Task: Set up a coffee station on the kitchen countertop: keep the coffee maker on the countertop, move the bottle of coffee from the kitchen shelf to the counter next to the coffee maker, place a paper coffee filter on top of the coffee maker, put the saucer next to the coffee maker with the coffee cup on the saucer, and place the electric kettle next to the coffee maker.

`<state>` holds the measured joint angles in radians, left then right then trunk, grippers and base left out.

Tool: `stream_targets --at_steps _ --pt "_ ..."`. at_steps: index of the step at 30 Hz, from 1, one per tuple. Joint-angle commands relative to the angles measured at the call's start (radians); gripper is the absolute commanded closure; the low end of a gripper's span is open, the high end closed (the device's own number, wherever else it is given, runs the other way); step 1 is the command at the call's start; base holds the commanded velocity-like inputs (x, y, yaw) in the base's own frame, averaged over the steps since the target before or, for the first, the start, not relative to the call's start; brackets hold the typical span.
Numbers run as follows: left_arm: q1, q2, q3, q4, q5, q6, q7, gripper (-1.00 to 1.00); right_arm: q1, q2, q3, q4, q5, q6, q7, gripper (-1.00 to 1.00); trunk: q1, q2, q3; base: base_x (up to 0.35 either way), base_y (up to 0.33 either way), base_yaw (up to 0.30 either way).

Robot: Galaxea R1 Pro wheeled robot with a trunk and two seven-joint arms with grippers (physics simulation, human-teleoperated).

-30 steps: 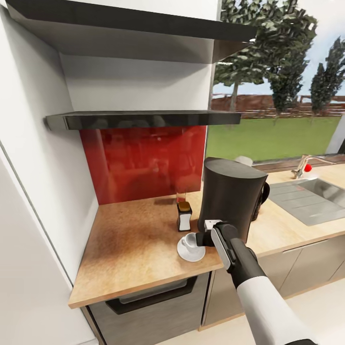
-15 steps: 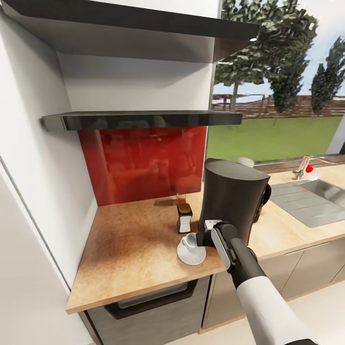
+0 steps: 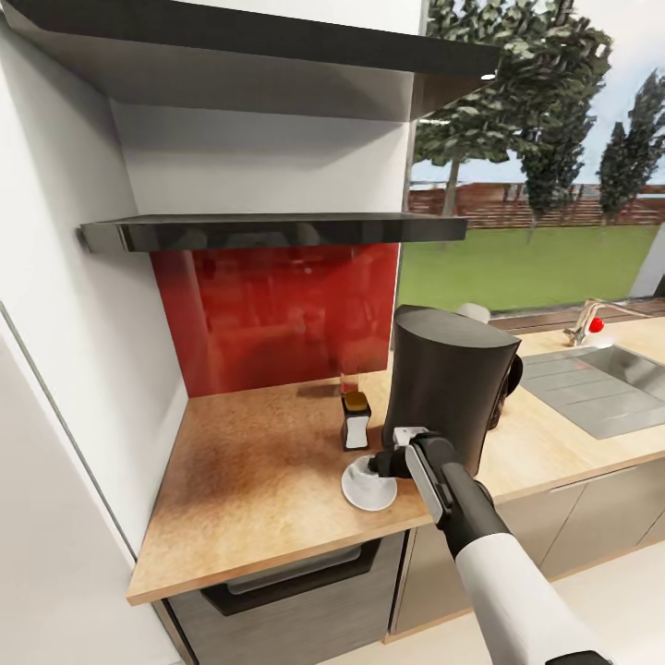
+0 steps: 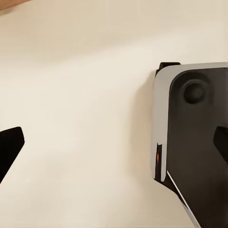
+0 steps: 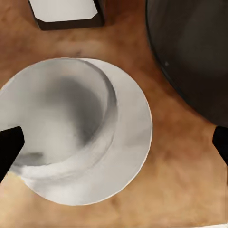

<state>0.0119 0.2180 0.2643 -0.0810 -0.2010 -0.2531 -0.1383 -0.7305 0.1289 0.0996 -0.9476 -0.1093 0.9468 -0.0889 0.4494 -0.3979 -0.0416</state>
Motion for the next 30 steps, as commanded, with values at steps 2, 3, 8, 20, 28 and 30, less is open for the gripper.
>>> stream_targets --at_steps 2,3,8,20,28,30 --pt "0.000 0.000 0.009 -0.002 -0.009 -0.002 -0.004 -1.00 -0.001 0.000 0.002 0.000 -0.010 0.003 -0.009 -1.00 0.001 -0.002 -0.002 0.000 0.000 0.000" --pt "0.000 0.000 0.009 -0.002 -0.009 -0.001 -0.004 -1.00 -0.001 0.000 0.002 0.000 -0.010 0.003 -0.009 -1.00 0.001 -0.002 -0.002 0.000 0.000 0.000" --pt "0.000 0.000 0.009 -0.002 -0.009 -0.001 -0.004 -1.00 -0.001 0.000 0.002 -0.001 -0.012 0.003 -0.009 -1.00 0.001 -0.002 -0.002 0.000 0.000 0.000" --pt "0.000 0.001 0.009 -0.003 -0.008 -0.002 -0.004 -1.00 -0.001 0.003 0.003 -0.163 -0.014 0.004 -0.009 -1.00 0.001 -0.002 0.005 0.000 0.000 0.000" --pt "0.000 -0.001 0.009 -0.003 -0.009 -0.003 -0.004 -1.00 0.000 0.006 0.003 -0.174 -0.015 0.006 -0.009 -1.00 0.001 -0.002 0.017 -0.147 -0.026 0.000" --pt "0.000 -0.001 0.009 -0.003 -0.008 -0.003 -0.004 -1.00 -0.001 0.006 0.003 -0.172 -0.014 0.006 -0.009 -1.00 0.001 -0.002 0.020 -0.281 -0.172 0.000"
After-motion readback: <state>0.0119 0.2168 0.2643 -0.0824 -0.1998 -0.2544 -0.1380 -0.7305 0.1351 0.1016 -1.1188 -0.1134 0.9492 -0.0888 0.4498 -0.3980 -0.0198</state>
